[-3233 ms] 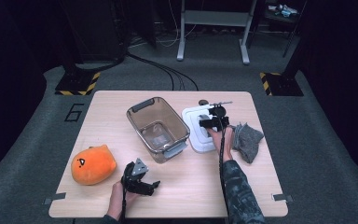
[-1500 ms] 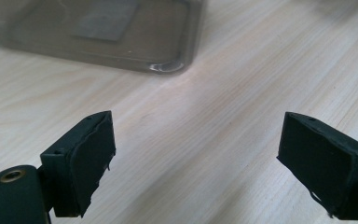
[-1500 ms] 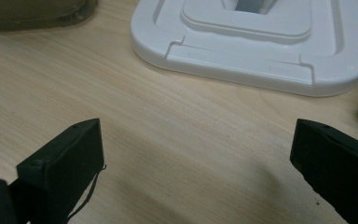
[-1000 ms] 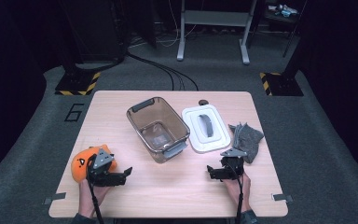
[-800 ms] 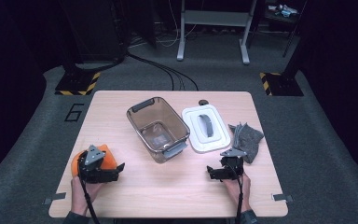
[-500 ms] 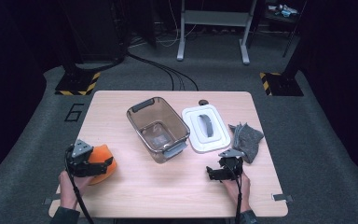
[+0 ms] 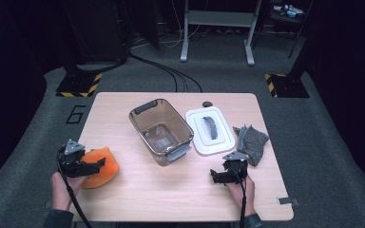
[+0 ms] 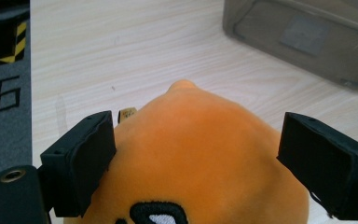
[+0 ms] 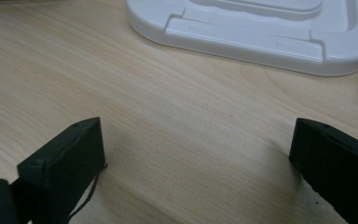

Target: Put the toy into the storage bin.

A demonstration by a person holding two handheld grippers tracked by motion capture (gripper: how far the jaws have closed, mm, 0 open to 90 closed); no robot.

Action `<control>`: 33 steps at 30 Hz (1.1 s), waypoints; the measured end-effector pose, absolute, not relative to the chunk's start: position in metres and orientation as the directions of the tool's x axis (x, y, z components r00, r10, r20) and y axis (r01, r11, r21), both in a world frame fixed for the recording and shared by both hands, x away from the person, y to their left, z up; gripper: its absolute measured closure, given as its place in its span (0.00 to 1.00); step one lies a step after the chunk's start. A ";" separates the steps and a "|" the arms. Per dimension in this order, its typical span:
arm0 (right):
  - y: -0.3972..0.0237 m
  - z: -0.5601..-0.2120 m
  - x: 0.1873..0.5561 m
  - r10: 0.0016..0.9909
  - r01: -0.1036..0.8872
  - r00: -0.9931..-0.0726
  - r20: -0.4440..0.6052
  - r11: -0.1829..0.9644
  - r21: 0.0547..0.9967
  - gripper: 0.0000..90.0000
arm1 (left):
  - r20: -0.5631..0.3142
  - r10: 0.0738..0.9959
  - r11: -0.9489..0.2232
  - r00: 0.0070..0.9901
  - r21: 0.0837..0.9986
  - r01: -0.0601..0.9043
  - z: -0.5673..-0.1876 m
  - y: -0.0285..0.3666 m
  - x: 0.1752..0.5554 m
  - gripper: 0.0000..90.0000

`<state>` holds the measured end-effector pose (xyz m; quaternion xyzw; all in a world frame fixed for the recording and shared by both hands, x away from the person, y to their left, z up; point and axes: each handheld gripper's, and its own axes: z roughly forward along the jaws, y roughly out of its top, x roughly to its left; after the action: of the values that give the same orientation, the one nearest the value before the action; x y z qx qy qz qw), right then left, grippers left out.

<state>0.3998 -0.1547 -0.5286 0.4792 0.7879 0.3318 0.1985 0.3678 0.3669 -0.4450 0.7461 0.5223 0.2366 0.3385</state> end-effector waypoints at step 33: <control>-0.155 -0.529 0.399 0.883 0.618 -0.469 -0.001 0.329 0.714 0.03 | 0.041 0.946 -0.240 0.321 0.755 0.611 -0.448 0.361 0.361 0.74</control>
<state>0.3993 -0.1555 -0.5288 0.4750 0.7902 0.3317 0.1998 0.3613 0.3613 -0.4483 0.7442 0.5231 0.2568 0.3265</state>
